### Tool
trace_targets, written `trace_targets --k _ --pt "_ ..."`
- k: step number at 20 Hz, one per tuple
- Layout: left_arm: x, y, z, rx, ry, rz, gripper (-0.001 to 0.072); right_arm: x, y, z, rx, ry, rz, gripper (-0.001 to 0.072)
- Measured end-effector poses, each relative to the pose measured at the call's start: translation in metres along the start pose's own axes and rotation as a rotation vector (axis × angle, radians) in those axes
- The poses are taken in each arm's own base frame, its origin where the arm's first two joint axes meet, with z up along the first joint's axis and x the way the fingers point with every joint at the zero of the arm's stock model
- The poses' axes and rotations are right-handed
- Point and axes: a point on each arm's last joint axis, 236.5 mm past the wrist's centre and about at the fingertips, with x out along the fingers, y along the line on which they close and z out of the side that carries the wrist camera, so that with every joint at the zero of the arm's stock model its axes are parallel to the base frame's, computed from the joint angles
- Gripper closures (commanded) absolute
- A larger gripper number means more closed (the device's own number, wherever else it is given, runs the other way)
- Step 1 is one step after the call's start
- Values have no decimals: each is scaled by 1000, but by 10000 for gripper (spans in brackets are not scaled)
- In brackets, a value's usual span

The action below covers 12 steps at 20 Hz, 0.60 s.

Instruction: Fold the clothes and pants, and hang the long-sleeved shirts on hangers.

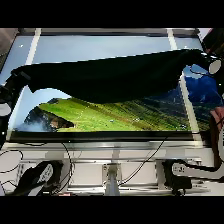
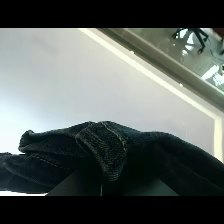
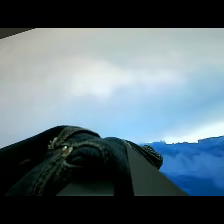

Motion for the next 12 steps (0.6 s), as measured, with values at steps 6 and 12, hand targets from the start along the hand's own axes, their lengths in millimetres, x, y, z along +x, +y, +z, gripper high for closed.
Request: trace_targets --k 6,12 --pt "10 -19 1 -4 -47 -25 679 17 16 -7 -6 -4 41 666" --pt "-66 -65 90 167 -324 -121 680 -79 16 42 -221 -33 25 666"
